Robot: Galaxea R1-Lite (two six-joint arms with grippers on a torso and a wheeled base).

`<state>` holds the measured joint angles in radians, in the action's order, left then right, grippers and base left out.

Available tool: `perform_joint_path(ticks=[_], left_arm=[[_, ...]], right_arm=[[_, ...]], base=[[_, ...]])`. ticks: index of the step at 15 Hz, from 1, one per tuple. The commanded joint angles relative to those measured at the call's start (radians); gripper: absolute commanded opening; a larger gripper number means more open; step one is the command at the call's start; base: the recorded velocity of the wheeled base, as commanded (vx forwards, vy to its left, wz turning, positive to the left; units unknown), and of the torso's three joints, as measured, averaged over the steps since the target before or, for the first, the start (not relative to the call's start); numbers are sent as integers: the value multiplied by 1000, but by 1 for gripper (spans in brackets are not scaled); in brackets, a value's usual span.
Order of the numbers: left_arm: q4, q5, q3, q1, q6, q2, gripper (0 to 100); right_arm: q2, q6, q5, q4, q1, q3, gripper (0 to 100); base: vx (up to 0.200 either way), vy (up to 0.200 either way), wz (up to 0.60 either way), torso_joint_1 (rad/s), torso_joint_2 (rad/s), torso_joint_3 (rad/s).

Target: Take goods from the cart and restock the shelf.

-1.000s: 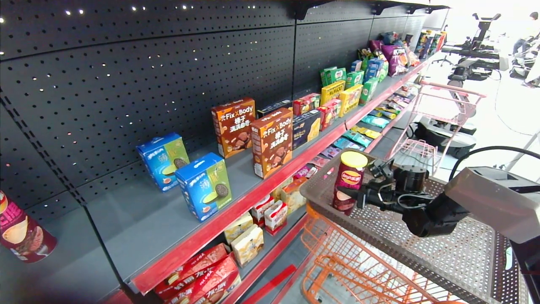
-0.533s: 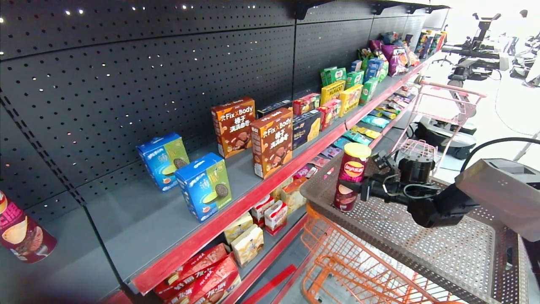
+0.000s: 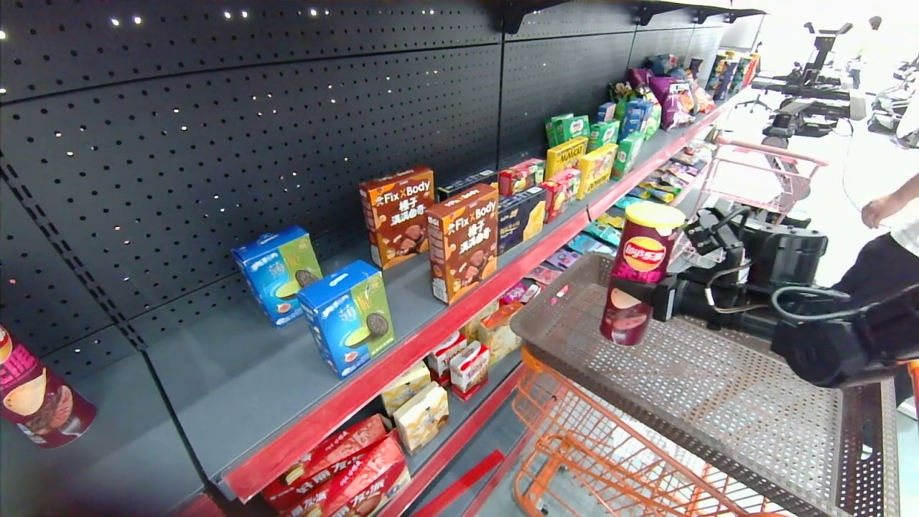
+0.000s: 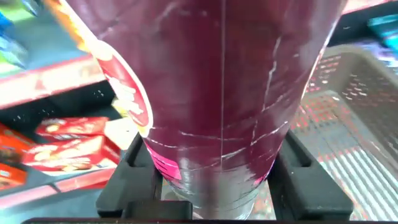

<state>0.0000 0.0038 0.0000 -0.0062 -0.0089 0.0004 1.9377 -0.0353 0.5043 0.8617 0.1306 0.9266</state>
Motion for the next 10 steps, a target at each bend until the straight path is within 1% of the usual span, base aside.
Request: perform_joint_path(ticks=[1,2,4,6,7,9,10], left_arm=[[0,1,0,0,0,1,100],[0,1,0,0,0,1,100],[0,1,0,0,0,1,100],[0,1,0,0,-2,1,100],[0,1,-2,0,0,1,100],[0,1,0,0,0,1,100],[0,1,0,0,0,1,100]], right_arm=[[-393,34,-155,-18,83,-267,0],[-419,34,-174,-16,86,-287,0],[-546,32,-242,-9,89,-382,0],[-625,26,-339,-18,92,-443,0],[-661,25,-360,-18,92,-473,0],[-681,25,-366,-20,90,-486,0],[-721,12,-375,-43,90,-509,0]], base=[[0,0,0,0,0,0],[0,0,0,0,0,0],[0,0,0,0,0,0],[0,0,0,0,0,0],[0,0,0,0,0,0],[0,0,0,0,0,0],[0,0,0,0,0,0]])
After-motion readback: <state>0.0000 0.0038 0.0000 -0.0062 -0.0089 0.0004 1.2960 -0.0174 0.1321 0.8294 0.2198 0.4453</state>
